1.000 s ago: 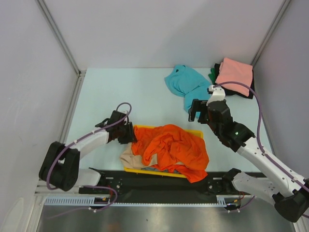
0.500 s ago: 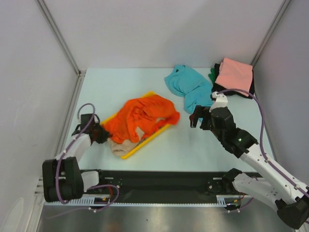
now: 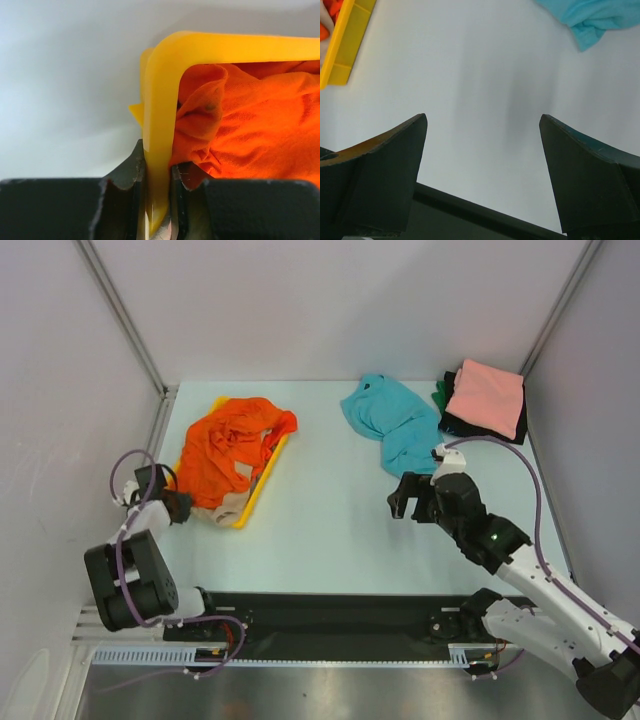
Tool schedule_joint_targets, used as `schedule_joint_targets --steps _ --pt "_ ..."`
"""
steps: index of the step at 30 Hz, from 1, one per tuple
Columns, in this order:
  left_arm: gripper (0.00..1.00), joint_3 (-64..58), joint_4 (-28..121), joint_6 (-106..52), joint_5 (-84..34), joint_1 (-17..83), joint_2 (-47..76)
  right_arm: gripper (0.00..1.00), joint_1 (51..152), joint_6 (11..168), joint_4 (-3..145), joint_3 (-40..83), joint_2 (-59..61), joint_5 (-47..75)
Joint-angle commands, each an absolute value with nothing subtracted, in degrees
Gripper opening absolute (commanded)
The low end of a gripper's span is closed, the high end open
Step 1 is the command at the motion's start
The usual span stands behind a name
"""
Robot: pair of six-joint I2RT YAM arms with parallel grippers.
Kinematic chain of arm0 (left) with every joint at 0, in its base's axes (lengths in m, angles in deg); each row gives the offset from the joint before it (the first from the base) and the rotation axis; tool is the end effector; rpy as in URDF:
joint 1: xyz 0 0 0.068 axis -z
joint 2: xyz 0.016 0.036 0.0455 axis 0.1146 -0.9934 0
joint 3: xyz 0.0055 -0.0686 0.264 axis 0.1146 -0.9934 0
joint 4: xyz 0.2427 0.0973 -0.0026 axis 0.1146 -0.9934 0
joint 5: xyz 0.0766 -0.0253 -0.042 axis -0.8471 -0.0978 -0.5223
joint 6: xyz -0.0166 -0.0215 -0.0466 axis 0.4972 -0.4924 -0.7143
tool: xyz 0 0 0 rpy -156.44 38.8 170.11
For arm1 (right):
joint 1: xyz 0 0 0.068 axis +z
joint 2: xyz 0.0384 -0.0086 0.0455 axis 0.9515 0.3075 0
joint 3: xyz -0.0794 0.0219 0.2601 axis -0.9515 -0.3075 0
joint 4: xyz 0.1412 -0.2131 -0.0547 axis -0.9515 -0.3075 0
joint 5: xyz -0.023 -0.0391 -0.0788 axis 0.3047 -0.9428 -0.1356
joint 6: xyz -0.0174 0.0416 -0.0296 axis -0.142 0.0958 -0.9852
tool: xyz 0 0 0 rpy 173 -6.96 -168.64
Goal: Fold and stack the t-shirts
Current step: Flatten the tshirt out
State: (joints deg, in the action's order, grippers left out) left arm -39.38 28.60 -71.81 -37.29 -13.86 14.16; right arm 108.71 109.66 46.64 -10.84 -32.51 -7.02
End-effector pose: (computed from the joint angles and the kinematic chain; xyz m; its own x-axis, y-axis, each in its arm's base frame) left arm 0.2266 0.0873 0.1691 -0.1010 -0.9254 -0.3652 -0.8550 0.2685 -0.4437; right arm 0.1538 0.1043 0.2951 -0.5440 0.1475 -0.8260 -0.1969 0.9345 0.2966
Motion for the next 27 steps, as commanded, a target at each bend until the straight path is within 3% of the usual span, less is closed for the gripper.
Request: schedule_joint_targets --steps 1,13,15,16,18,19,23,27 --pt "0.0 -30.9 45.9 -82.4 -33.9 -17.7 11.5 0.98 108.5 111.0 45.5 -11.7 -36.0 -5.7" --pt "0.0 -9.8 51.5 -92.1 -30.7 -21.8 -12.3 0.98 108.7 113.4 38.6 -12.0 -38.6 -5.3" --pt "0.14 -3.6 47.7 -89.2 -26.9 -22.0 -16.2 0.98 108.7 113.9 39.4 -11.8 -36.5 -6.4" --pt "0.42 -1.0 46.1 -87.9 -26.1 -21.9 -18.6 0.99 108.6 114.3 40.6 -11.9 -35.3 -7.5" --pt "0.76 1.8 46.1 -85.9 -22.9 -21.6 -18.5 0.99 107.9 115.0 41.4 -11.7 -29.8 -11.7" --pt "0.99 2.2 45.0 -85.4 -22.0 -21.5 -17.7 0.99 107.3 115.0 43.2 -11.7 -27.7 -12.9" --pt "1.0 0.9 36.5 -82.5 -16.9 -21.6 -11.7 0.9 99.5 116.4 48.0 -9.6 -13.1 -9.6" --pt "1.0 -9.7 35.6 -78.9 -16.7 -21.7 1.5 0.83 96.5 115.5 54.1 -6.7 1.0 -8.3"
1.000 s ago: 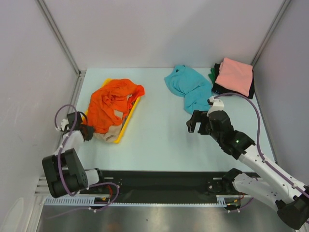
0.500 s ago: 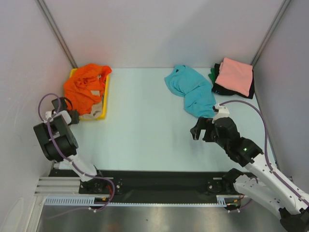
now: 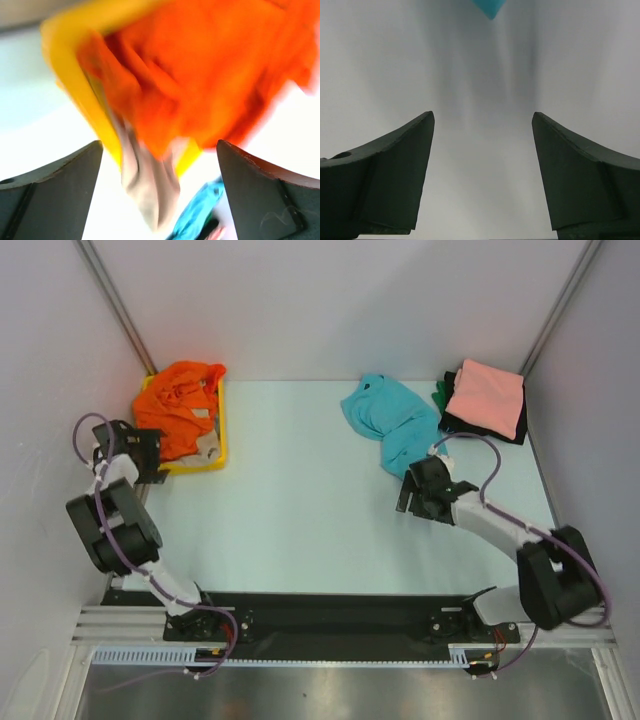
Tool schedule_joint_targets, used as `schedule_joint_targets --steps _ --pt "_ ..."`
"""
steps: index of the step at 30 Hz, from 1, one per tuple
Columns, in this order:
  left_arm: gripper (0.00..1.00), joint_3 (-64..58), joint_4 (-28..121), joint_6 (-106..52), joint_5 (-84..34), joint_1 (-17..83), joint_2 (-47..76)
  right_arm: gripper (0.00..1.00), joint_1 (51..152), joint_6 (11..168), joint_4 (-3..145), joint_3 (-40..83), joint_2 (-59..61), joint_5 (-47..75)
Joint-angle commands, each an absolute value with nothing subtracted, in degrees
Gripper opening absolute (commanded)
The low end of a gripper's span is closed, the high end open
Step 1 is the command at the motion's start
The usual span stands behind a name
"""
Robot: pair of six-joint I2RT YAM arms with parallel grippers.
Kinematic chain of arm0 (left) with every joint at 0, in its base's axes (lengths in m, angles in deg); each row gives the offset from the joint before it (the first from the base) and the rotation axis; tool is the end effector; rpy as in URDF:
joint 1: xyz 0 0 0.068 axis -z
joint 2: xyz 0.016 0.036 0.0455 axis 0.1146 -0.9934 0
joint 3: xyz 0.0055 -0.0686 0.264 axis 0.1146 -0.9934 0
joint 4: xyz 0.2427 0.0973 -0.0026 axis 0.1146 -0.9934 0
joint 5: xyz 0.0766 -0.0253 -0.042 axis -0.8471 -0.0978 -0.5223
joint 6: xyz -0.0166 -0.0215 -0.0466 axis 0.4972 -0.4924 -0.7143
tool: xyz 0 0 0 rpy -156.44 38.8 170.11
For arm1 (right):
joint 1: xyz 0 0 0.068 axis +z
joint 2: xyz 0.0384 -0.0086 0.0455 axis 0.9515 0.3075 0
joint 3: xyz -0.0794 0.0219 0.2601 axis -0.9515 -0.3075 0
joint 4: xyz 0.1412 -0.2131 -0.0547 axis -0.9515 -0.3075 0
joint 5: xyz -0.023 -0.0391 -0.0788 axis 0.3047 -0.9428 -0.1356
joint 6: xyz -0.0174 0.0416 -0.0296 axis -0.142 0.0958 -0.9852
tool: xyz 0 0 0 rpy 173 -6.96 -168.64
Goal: Fold and stack the t-shirts
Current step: Flatten the tshirt out
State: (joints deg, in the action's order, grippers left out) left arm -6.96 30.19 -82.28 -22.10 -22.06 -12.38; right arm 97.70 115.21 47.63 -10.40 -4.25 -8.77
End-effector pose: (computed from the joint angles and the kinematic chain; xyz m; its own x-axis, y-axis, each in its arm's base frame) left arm 0.3410 0.1786 0.2053 0.0756 -0.9882 -0.1334 -0.7370 0.0347 -0.6750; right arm 0.2336 0.1018 0.1986 -0.7882 0.1997 -0.5821 0.1601 0.9799 0.1193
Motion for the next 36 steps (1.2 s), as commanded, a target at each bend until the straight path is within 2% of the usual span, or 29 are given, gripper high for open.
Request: schedule_joint_targets --steps 1,7,10,13,14,16,17,18,21,22,23,25,27,29,32,36 --pt "1.0 -14.7 35.6 -78.1 -17.0 -21.8 4.2 0.82 96.4 115.3 56.0 -6.0 2.5 -8.4" --pt "1.0 -32.9 36.2 -72.5 -13.9 -21.4 25.8 0.82 93.3 113.7 59.4 -0.8 12.2 -10.5" --pt "1.0 -36.6 31.4 -66.9 -13.6 -21.4 33.8 0.8 91.0 113.2 59.9 1.2 15.8 -11.1" --pt "1.0 -38.1 28.4 -62.8 -14.4 -21.3 39.6 0.7 89.8 112.8 60.9 2.1 18.0 -9.9" --pt "1.0 -38.6 27.0 -62.2 -14.6 -21.2 41.0 0.55 89.8 112.7 61.0 2.6 18.9 -9.5" --pt "1.0 -40.0 26.6 -60.9 -14.6 -20.4 44.6 0.33 90.0 112.8 61.3 2.6 19.2 -7.3" --pt "1.0 -40.4 26.8 -60.6 -14.6 -19.6 45.6 0.1 90.7 112.7 61.2 2.8 18.5 -6.6" --pt "1.0 -40.7 27.1 -60.3 -16.0 -18.3 46.5 0.02 91.2 112.6 60.2 3.0 17.7 -6.1" --pt "1.0 -40.0 28.8 -58.8 -21.7 -7.2 47.0 0.0 94.1 111.3 53.7 7.0 10.9 -6.3" --pt "1.0 -37.8 28.3 -57.6 -27.0 -3.6 45.0 0.0 94.2 111.3 51.4 8.3 8.0 -6.2" --pt "1.0 -36.6 28.1 -57.1 -28.7 3.2 43.2 0.0 94.3 111.1 49.4 9.5 4.2 -5.8" --pt "1.0 -33.0 27.8 -56.3 -32.3 8.9 39.9 0.0 94.0 110.7 43.8 14.2 -7.2 -6.6" --pt "1.0 -30.7 28.7 -55.9 -32.7 14.0 34.2 0.0 92.1 110.1 37.3 19.7 -16.0 -9.0" --pt "1.0 -29.4 30.7 -55.7 -32.1 17.6 29.1 0.0 89.0 109.7 33.6 21.9 -19.8 -10.2" --pt "1.0 -27.1 34.0 -55.3 -31.7 23.1 23.6 0.0 82.6 109.5 29.1 20.3 -25.0 -9.3" --pt "1.0 -23.2 38.8 -54.7 -29.8 29.7 8.9 0.0 77.8 112.0 29.0 10.3 -29.1 -7.4"
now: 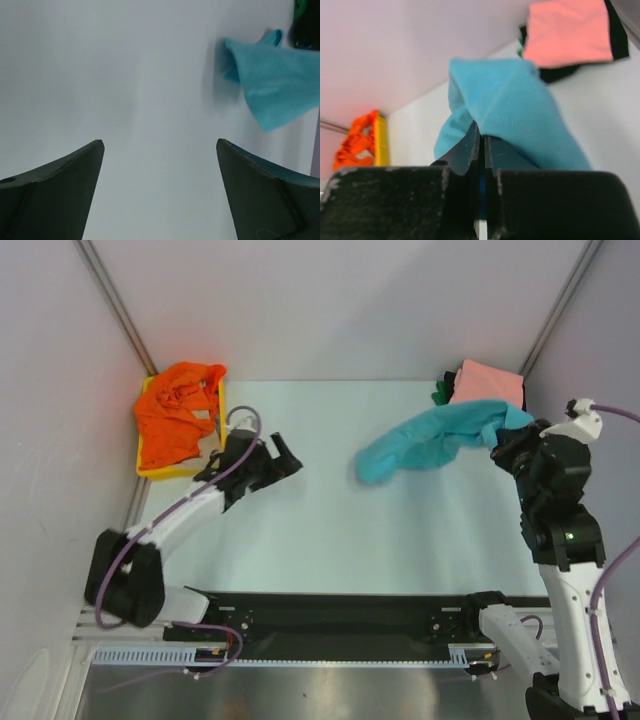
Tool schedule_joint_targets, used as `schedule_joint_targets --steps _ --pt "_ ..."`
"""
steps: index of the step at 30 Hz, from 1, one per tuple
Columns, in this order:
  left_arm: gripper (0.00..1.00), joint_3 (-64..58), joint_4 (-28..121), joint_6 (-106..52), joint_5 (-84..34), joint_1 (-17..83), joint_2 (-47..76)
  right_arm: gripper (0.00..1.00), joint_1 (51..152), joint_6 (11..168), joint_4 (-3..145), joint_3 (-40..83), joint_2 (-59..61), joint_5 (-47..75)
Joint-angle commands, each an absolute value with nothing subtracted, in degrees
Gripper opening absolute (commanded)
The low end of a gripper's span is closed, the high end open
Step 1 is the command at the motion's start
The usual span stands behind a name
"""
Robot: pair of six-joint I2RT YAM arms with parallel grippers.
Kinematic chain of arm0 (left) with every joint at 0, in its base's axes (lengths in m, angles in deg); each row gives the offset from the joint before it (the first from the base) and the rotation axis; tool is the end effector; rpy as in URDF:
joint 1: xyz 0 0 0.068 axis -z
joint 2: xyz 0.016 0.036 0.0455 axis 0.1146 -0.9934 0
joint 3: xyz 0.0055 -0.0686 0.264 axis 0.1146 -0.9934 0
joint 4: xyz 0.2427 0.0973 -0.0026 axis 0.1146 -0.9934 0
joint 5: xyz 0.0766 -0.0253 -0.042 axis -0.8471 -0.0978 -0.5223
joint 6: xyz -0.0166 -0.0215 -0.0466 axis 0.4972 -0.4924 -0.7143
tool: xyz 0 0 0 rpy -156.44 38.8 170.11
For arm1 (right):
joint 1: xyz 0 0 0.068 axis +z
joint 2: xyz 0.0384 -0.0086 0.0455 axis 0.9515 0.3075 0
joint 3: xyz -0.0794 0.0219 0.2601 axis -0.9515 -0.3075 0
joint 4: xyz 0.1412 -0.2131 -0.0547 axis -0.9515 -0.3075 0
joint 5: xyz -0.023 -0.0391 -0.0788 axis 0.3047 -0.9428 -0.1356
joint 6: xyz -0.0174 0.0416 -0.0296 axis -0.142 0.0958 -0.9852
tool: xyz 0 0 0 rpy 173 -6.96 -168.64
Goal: Fold and stack the t-shirts
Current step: Flatten the tshirt out
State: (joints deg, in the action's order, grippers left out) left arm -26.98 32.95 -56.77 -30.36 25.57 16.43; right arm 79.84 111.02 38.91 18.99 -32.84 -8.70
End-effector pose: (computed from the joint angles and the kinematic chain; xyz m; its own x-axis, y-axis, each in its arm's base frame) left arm 0.2634 -0.0924 0.2527 -0.6571 -0.4735 -0.5865 -0.0982 0.8252 -0.5562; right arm 0.1436 0.0104 0.4540 -0.0497 0.4575 -0.8878 0.1637 0.8806 0.4446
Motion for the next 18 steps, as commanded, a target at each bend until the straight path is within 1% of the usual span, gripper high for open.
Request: schedule_joint_targets --steps 1,2,5,8,10,13,18 --pt "1.0 -20.9 39.5 -54.6 -29.6 31.4 6.0 0.0 76.4 113.6 29.5 8.6 -30.3 -6.2" --pt "1.0 -19.8 39.7 -54.5 -28.9 32.2 3.6 0.0 75.8 114.6 30.4 5.1 -30.8 -5.4" --pt "0.99 -15.8 41.2 -55.0 -27.9 35.1 -4.5 0.0 74.1 117.1 31.3 1.4 -33.0 -3.0" --pt "0.98 -12.1 41.8 -55.3 -27.0 39.4 -10.9 0.0 74.1 117.9 32.0 0.0 -34.9 -2.7" --pt "0.97 -10.3 41.4 -55.7 -27.1 42.9 -13.2 0.0 74.0 117.8 32.0 -0.2 -35.1 -3.2" --pt "0.97 -11.9 42.3 -56.6 -28.9 46.7 -13.8 0.0 73.9 117.0 31.4 0.3 -35.0 -4.2" --pt "0.95 -14.7 45.9 -57.7 -29.0 49.1 -16.3 0.0 73.8 116.7 31.7 -0.1 -35.0 -5.0"
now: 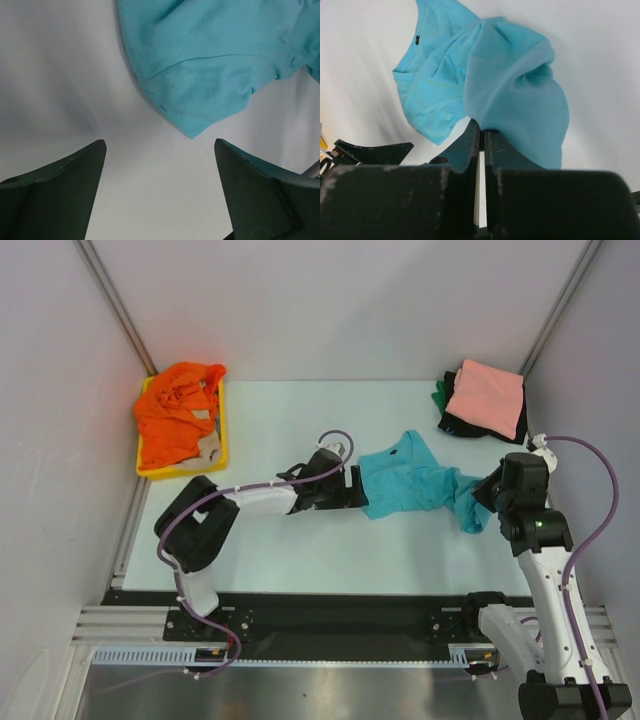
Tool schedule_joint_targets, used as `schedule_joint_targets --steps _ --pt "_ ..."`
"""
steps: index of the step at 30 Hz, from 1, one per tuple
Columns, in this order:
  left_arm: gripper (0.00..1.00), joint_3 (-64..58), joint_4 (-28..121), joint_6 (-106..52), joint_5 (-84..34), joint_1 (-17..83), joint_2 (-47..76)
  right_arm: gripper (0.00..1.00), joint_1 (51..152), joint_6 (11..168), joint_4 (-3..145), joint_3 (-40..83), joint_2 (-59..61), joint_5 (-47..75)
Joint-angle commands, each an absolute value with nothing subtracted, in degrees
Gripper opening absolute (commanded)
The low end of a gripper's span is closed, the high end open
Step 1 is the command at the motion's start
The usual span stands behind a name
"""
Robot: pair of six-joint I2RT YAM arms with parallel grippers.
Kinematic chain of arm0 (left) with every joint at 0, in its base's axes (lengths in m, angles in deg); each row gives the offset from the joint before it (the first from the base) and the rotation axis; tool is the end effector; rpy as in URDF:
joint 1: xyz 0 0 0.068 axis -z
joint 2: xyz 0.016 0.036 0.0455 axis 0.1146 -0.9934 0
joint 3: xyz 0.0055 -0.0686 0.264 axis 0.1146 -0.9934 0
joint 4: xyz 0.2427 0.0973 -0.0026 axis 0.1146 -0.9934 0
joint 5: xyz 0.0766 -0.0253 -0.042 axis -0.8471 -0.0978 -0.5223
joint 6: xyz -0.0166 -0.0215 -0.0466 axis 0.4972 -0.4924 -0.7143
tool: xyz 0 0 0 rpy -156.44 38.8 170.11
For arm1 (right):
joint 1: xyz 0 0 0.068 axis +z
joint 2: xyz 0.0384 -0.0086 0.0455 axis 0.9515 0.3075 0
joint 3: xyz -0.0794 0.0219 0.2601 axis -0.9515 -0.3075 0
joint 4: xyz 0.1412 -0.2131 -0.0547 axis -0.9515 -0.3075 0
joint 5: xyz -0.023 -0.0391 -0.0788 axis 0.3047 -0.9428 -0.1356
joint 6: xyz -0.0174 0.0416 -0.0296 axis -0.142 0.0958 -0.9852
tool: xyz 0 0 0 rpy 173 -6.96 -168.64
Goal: Fold and stack the t-shirts
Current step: Flatten the tshirt out
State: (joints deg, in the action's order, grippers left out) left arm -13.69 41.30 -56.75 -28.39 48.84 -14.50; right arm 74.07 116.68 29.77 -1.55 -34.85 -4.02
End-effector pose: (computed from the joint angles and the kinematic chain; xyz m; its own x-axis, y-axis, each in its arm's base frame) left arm 0.2807 -0.2589 0.1702 -0.8670 -0.1038 -0.4874 0.1854 0.8408 -0.5087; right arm 0.1598 -0.0007 0.3284 -0.4100 0.5377 -0.7368 0.4099 0.8302 0.3778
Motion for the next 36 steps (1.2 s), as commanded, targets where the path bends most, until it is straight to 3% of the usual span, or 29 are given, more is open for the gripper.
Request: schedule_joint_targets --steps 1,10,13,14,19,23,26,31,36 --pt "0.94 -14.6 46.5 -57.8 -28.5 49.4 -17.1 0.0 73.8 116.8 31.9 -0.3 -35.0 -4.7" --pt "0.85 -11.7 50.5 -59.9 -27.9 50.4 -23.5 0.0 73.8 116.1 32.4 -1.3 -34.8 -4.0" --pt "0.62 -11.1 52.1 -60.6 -26.6 50.4 -24.7 0.0 73.7 115.8 32.1 -1.3 -34.8 -4.2" --pt "0.48 -11.2 52.6 -60.8 -26.3 50.4 -24.6 0.0 73.7 115.7 31.8 -1.3 -35.0 -4.4" --pt "0.3 -10.5 54.0 -61.2 -25.5 51.1 -24.9 0.0 73.6 115.6 31.8 -1.8 -35.3 -4.9" --pt "0.0 -9.3 54.4 -60.7 -24.8 51.0 -24.0 0.0 73.5 115.6 31.9 -2.0 -35.2 -4.8" --pt "0.0 -11.4 52.5 -59.7 -28.8 50.6 -18.9 0.0 73.5 115.4 31.0 -0.8 -35.7 -4.6" --pt "0.0 -14.8 41.4 -56.3 -35.6 47.8 2.3 0.0 73.4 115.1 29.8 2.7 -37.1 -1.3" --pt "0.0 -7.0 23.8 -50.1 -46.1 47.6 20.5 0.0 73.4 114.1 27.0 8.2 -37.7 1.9"
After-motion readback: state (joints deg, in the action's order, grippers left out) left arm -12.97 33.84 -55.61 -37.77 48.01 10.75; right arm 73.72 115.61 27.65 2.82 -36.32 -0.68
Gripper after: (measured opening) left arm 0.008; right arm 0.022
